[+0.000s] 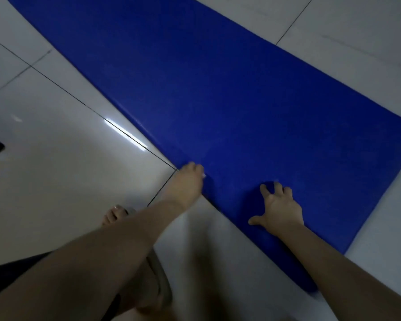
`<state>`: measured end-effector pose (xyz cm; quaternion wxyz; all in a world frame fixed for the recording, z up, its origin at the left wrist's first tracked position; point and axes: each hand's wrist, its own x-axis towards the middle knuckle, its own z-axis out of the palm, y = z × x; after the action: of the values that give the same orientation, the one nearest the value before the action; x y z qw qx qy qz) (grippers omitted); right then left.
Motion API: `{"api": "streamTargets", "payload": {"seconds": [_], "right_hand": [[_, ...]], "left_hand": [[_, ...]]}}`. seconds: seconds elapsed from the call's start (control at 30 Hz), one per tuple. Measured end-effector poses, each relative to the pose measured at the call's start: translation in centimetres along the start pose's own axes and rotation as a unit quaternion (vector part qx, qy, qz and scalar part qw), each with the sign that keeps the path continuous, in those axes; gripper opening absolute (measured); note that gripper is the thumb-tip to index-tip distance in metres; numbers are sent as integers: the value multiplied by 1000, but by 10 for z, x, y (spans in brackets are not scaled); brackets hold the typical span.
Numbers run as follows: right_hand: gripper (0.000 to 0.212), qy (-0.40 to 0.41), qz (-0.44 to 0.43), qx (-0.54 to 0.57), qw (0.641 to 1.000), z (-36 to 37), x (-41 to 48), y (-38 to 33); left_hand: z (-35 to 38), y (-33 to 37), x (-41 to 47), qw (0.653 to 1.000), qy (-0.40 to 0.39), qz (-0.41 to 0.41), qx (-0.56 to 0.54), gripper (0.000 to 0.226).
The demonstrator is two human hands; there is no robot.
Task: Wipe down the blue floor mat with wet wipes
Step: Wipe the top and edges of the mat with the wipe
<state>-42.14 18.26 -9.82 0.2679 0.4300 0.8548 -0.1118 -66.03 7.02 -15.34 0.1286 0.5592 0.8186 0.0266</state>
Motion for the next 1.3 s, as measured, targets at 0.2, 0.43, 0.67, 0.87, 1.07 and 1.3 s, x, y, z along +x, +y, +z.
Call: {"api": "streamTargets", "payload": {"seconds": [0.2,0.43,0.67,0.87,1.07,1.3], "right_hand": [[97,-4,220,161,962,19,-22,61],[93,-52,409,384,826,42,-57,118],[78,-38,367,509,778,41,-77,118],[75,-26,299,595,745,37,-61,71],[68,-2,284,577,766,29,-25,22],[69,-132,311,508,792,24,6,30]], "left_hand": [[-9,-4,6,966,76,-206,-136,20],[3,54,-25,936,79,-230,-253,16],[-7,40,-21,927,46,-251,-275,13],[-16,28,-30,926,43,-265,-265,17],[5,56,-67,947,3,-215,-240,12],[-3,54,-63,961,-40,-151,-229,12]]}}
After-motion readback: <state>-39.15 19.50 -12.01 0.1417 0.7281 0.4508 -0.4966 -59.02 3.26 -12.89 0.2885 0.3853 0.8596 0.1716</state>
